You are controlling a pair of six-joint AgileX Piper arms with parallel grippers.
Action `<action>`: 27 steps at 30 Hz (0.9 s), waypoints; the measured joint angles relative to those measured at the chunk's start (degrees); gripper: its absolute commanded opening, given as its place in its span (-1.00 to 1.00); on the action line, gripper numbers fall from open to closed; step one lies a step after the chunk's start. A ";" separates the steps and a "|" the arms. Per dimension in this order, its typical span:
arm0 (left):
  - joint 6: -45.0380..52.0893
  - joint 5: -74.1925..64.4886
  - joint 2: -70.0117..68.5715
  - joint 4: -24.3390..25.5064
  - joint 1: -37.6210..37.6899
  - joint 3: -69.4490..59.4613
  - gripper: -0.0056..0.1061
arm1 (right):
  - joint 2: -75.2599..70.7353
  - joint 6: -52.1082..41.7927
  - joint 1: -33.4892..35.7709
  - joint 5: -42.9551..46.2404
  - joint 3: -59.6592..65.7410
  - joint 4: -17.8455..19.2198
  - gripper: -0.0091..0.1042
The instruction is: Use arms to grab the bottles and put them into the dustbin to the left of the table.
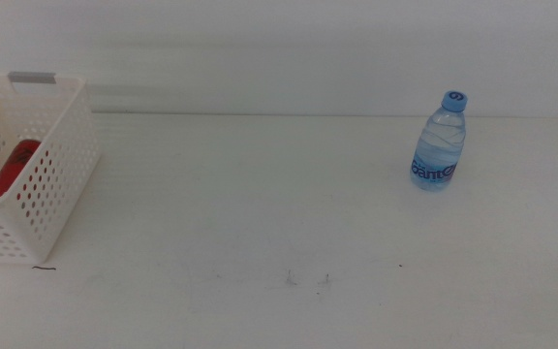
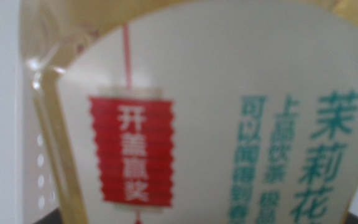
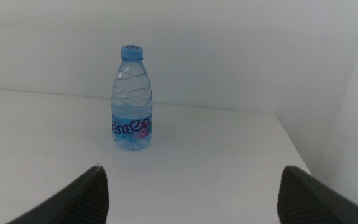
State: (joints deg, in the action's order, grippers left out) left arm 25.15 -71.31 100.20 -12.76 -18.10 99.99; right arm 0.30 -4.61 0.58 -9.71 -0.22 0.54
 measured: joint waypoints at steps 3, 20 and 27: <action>1.17 0.00 4.79 0.53 -0.16 1.60 -0.93 | 0.00 0.00 0.00 0.00 0.00 0.00 0.78; 2.25 0.03 17.53 1.51 -0.16 1.73 -0.93 | 0.00 0.00 0.00 0.00 0.00 0.00 0.78; 3.16 0.39 18.71 1.59 -0.16 0.54 -0.86 | 0.00 0.00 0.00 0.00 0.00 0.00 0.78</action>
State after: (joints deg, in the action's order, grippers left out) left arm 28.31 -70.92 118.91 -11.17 -18.26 100.53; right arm 0.30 -4.61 0.58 -9.71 -0.22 0.54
